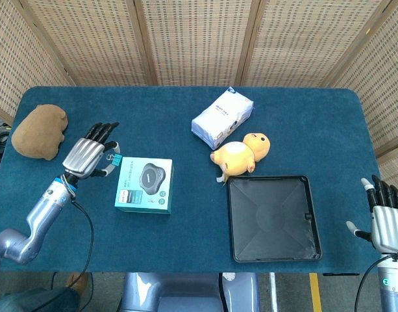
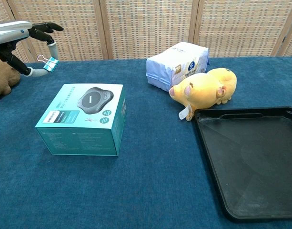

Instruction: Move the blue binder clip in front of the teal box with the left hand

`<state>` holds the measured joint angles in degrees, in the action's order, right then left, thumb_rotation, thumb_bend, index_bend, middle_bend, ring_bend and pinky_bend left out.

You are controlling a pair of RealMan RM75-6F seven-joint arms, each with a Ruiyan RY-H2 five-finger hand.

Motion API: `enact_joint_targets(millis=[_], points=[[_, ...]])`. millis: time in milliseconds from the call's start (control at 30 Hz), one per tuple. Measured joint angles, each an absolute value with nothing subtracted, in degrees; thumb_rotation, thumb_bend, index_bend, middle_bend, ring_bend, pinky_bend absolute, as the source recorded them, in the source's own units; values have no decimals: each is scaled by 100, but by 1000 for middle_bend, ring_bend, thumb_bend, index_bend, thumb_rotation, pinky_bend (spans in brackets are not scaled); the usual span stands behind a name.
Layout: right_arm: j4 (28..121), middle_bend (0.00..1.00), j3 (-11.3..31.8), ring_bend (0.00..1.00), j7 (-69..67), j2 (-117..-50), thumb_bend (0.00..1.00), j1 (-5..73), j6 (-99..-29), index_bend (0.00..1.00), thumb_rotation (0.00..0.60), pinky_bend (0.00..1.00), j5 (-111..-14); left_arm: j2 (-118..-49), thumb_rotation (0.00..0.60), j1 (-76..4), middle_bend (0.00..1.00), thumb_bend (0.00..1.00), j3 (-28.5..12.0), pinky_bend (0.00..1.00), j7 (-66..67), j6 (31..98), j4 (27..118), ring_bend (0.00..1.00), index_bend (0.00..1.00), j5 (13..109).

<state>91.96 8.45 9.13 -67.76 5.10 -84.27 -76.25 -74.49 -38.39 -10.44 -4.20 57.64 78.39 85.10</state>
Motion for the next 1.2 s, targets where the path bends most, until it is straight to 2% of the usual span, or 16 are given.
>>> enact_joint_targets(millis=[267,567,767,1200], points=[[9193,0,849,0,898,-6764,0,496,-8441,85,600,0,-7609,-7206,600,-3670,0,365,-339,0,-275,6470,8576,0,597,9923],[9207,0,833,0,943,-6781,0,492,-8458,84,600,0,-7632,-7450,600,-3589,0,366,389,0,197,6929,8486,0,614,11198],[9206,0,832,0,953,-6785,0,494,-8452,84,600,0,-7627,-7730,600,-3604,0,368,624,0,735,7047,8039,0,615,11654],[9195,0,833,0,963,-6790,0,499,-8436,84,600,0,-7612,-8452,600,-3606,0,369,708,0,1816,6989,6751,0,620,11930]])
